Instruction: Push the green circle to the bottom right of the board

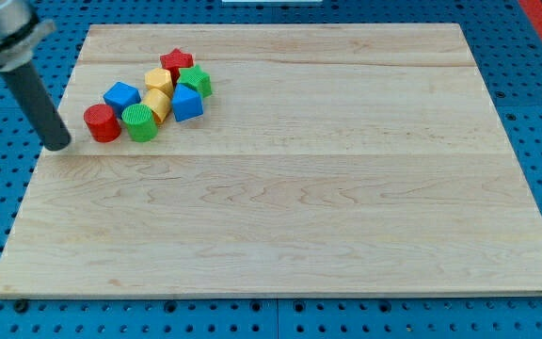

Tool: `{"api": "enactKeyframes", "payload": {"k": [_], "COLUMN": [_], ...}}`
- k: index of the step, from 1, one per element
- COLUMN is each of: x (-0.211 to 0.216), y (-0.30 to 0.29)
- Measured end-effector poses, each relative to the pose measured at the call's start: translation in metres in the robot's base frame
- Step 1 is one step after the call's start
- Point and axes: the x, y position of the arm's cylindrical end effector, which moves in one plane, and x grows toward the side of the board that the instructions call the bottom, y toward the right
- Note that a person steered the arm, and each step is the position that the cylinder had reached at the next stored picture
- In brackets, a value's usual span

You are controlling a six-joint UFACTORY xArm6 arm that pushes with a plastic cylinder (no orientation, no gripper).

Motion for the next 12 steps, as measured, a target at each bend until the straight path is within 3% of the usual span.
{"api": "enactKeyframes", "payload": {"k": [4,5,6,9,11,12], "x": [-0.013,-0.013,-0.013,-0.038,-0.042,-0.076], "y": [0.204,0.312,0.366,0.349,0.389,0.358]}}
